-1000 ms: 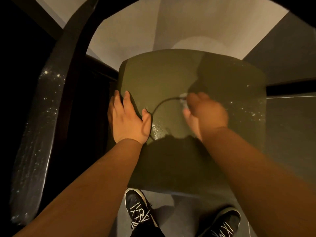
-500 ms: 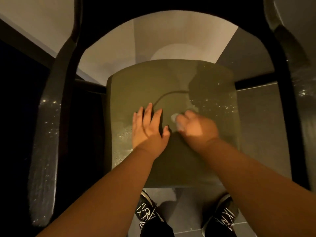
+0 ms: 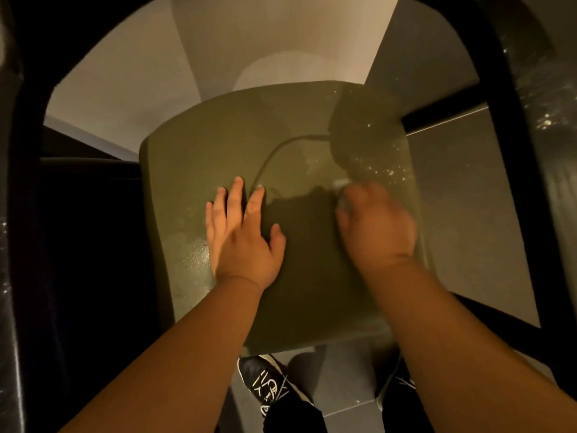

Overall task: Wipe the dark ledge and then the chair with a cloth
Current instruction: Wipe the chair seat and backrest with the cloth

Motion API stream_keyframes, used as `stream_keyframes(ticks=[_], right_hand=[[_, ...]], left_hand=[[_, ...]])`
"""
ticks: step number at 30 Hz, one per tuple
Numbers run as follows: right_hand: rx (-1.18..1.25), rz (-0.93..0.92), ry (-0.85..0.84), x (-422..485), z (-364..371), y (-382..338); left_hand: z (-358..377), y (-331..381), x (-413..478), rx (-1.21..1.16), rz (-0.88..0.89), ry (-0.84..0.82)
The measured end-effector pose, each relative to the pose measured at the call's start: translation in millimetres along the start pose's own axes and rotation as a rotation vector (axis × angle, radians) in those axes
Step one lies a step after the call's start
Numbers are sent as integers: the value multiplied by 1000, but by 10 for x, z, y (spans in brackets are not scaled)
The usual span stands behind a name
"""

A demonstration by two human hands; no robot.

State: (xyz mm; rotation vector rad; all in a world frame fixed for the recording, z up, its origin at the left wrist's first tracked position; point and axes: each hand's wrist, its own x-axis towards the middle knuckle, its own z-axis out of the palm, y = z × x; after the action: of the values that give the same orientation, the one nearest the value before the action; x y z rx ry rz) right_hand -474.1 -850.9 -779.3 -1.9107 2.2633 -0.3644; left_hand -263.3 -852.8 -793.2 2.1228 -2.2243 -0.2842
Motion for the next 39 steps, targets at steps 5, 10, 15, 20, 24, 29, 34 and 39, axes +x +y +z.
stream_keyframes(ticks=[5,10,15,20,24,29,34,39], right_hand=[[9,341,108,156,-60,289],[156,-72,-80,-131,89,-308],[25,-8,-72,2,-64,-29],[81,440,75,323,-168,196],[176,7,-73,81,30,-340],[-18,448,124,481,-69,412],[89,399,129,556,-25,170],[194,13,-90,421,120,-303]], left_hand=[[15,-7,4,-22,4,16],[10,-13,5,-27,15,21],[-35,28,17,23,-11,-18],[-150,97,112,76,-5,-36],[-249,117,663,-30,27,69],[-99,65,956,-9,99,50],[-44,40,963,-33,109,106],[-56,38,950,-23,115,92]])
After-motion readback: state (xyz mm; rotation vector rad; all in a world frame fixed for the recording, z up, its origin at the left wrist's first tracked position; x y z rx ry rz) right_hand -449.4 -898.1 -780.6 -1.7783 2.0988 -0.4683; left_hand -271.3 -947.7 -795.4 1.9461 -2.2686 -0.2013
